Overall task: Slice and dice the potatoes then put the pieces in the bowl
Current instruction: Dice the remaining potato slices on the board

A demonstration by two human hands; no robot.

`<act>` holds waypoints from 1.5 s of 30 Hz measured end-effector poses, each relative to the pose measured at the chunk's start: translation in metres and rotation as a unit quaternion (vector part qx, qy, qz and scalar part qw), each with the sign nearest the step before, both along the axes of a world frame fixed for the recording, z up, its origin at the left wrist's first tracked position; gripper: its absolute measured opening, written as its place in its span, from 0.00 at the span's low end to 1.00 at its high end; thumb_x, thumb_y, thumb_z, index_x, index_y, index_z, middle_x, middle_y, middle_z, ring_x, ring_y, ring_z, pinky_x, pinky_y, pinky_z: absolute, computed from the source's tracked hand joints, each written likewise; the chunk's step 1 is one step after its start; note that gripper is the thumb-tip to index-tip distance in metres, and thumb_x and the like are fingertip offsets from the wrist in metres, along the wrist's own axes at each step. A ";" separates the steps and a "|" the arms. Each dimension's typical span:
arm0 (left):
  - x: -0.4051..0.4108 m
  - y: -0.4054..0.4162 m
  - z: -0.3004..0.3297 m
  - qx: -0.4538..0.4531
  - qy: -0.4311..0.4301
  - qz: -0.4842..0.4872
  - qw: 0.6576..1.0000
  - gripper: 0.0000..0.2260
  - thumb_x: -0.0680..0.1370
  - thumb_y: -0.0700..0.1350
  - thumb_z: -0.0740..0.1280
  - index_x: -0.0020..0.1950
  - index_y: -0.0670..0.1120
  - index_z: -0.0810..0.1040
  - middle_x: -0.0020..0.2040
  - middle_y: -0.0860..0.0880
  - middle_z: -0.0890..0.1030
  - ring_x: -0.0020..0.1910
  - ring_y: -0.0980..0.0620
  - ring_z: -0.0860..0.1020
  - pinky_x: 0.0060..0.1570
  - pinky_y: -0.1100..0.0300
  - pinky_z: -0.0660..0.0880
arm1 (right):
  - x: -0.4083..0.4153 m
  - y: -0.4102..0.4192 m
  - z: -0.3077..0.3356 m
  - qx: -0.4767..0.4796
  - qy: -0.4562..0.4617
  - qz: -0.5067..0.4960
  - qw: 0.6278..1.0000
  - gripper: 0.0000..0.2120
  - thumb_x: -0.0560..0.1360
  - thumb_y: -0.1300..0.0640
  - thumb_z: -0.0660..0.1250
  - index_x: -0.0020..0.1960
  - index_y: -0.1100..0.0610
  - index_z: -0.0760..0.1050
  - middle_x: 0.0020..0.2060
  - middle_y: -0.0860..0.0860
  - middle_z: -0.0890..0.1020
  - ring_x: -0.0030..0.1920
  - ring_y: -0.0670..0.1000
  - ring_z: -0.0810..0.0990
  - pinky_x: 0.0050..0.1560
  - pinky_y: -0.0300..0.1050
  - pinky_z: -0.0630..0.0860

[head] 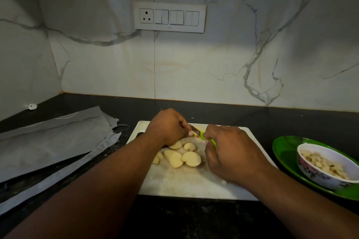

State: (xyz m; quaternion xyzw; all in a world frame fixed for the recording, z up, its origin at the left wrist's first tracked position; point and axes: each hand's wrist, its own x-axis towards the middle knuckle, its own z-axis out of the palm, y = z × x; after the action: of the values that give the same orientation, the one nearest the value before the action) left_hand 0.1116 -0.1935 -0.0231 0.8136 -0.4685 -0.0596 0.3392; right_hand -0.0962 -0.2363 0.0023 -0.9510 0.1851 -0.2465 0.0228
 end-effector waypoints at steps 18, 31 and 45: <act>0.002 0.001 -0.001 0.000 0.008 -0.021 1.000 0.03 0.74 0.49 0.80 0.46 0.54 0.89 0.44 0.58 0.87 0.46 0.61 0.82 0.54 0.58 0.81 | 0.001 -0.010 0.000 -0.008 -0.021 -0.003 1.000 0.05 0.78 0.53 0.62 0.51 0.51 0.76 0.41 0.47 0.80 0.40 0.48 0.76 0.41 0.45 0.72; -0.007 -0.005 0.001 0.026 -0.039 0.004 0.999 0.04 0.75 0.54 0.78 0.46 0.55 0.89 0.45 0.58 0.87 0.46 0.58 0.82 0.52 0.56 0.81 | 0.000 -0.009 -0.006 0.015 0.015 -0.009 1.000 0.09 0.79 0.52 0.61 0.58 0.49 0.75 0.45 0.46 0.80 0.42 0.46 0.74 0.41 0.41 0.72; -0.013 0.001 0.006 0.053 -0.064 0.014 0.996 0.02 0.77 0.53 0.76 0.46 0.56 0.88 0.47 0.60 0.86 0.47 0.59 0.81 0.54 0.55 0.81 | -0.041 -0.011 0.021 0.020 -0.115 0.007 0.993 0.11 0.66 0.48 0.64 0.41 0.50 0.83 0.29 0.44 0.81 0.30 0.45 0.78 0.32 0.40 0.74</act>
State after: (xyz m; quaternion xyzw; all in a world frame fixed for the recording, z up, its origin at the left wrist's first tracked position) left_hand 0.0984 -0.1928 -0.0174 0.8391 -0.4738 -0.0272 0.2658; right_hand -0.1375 -0.2469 0.0234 -0.9171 0.1790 -0.3503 0.0643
